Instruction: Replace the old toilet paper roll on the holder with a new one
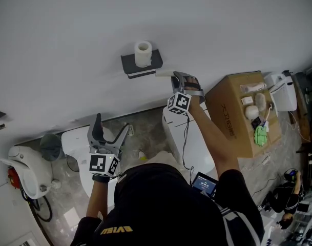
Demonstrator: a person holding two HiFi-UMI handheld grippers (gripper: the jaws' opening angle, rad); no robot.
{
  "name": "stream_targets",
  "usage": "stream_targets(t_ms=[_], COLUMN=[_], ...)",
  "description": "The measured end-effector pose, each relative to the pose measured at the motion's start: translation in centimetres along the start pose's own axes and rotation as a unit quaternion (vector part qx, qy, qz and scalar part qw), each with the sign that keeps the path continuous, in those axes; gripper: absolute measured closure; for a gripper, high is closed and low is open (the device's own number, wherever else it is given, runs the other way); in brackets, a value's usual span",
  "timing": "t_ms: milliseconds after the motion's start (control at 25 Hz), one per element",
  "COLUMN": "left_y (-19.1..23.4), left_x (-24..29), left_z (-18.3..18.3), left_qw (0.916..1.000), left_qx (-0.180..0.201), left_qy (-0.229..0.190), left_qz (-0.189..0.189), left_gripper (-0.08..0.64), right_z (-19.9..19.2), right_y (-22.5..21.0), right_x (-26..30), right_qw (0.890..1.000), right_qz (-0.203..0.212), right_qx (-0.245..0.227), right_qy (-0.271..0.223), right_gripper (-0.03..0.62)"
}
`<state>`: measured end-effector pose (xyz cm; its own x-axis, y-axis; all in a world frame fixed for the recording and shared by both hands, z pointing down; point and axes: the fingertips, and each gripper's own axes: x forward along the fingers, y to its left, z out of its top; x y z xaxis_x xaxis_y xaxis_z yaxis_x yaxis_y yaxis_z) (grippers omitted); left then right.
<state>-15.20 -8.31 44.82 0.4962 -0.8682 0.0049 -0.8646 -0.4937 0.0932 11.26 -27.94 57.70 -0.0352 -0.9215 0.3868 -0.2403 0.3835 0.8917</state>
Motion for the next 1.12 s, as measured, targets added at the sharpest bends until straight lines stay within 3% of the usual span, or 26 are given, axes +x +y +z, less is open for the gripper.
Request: stream_targets(t_ms=[600,880,1120], left_y=[1.2,1.6,1.7], left_x=[0.1,0.5,1.2], left_z=[-0.2,-0.4,-0.1], left_qw=[0.9999,1.0,0.9999], left_qx=[-0.01,-0.006,-0.001], left_qy=[0.003,-0.007,-0.009], left_qz=[-0.002,-0.002,-0.005], left_gripper=[0.087,0.087,0.087], right_z=[-2.4,-2.7,-2.9], right_y=[-0.4,-0.8,-2.4], right_x=[-0.7,-2.1,-4.5], right_qw=[0.999,0.995,0.985], right_qz=[-0.014,-0.027,-0.048], right_qx=[0.028,0.09,0.168], right_qy=[0.024,0.023,0.011], right_gripper=[0.486,0.486,0.486])
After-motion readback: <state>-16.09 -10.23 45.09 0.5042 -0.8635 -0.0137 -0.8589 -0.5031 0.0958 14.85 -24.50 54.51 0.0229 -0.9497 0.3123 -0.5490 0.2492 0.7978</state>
